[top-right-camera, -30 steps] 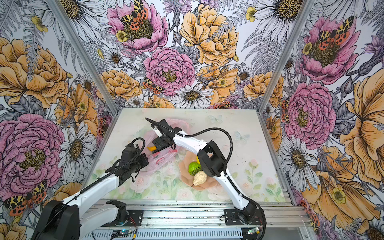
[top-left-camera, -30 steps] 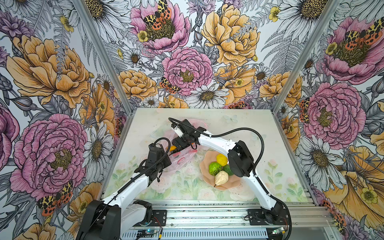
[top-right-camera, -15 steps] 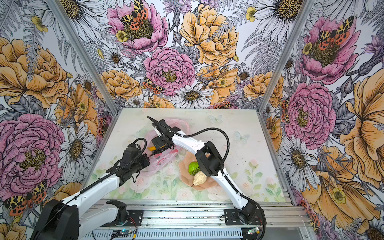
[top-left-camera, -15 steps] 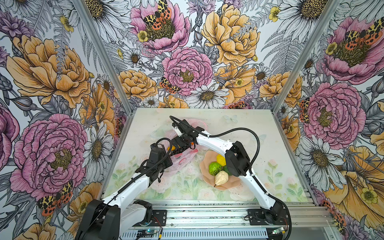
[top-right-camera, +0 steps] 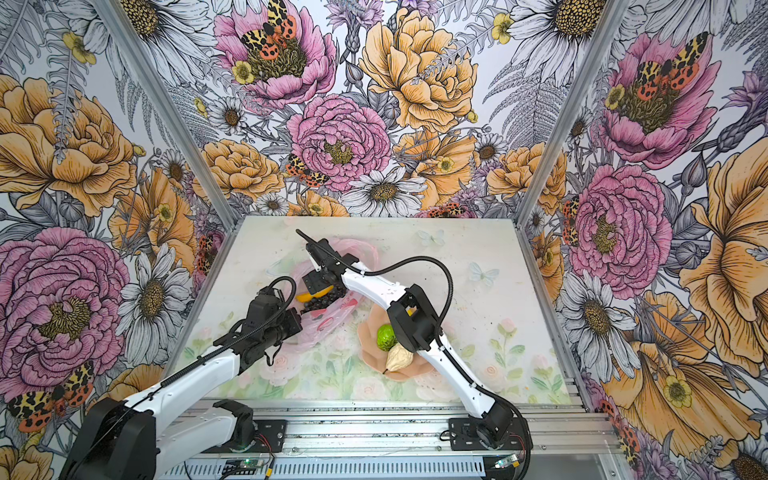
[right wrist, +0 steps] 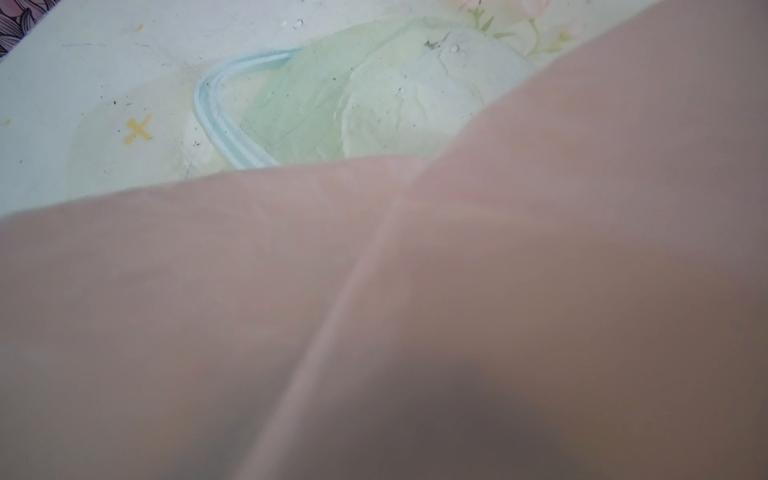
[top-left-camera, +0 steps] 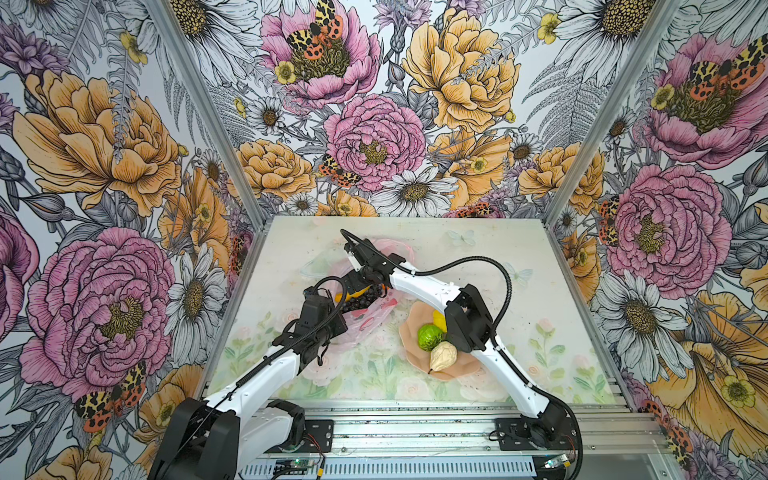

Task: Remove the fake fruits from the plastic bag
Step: 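Reach into the bag toward the banana and grapes with the right gripper, then close the right gripper on the dark fruit inside the bag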

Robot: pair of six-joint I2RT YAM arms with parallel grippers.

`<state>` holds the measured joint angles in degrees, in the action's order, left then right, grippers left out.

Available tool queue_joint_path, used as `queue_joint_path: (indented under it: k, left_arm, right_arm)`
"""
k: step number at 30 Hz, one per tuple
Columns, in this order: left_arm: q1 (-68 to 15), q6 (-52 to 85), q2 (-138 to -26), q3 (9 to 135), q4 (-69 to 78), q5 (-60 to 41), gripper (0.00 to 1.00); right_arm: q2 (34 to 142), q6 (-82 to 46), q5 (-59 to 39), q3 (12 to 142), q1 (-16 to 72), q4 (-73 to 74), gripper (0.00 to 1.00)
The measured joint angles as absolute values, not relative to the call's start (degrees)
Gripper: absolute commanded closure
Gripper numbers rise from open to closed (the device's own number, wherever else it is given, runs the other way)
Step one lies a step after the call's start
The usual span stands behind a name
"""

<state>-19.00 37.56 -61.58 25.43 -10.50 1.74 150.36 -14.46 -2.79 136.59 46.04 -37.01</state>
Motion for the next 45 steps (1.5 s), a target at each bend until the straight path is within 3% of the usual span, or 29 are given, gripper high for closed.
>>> queue_joint_path:
  k: [6, 45]
  left_arm:
    - [-19.0, 37.6, -61.6, 25.4, -10.5, 1.8, 1.00]
    - [-18.0, 37.6, -63.8, 25.4, -10.0, 1.3, 1.00]
  right_arm:
    - [150.3, -15.9, -2.6, 136.6, 46.0, -37.0, 0.22]
    - [147.5, -21.5, -2.4, 136.6, 46.0, -40.7, 0.29]
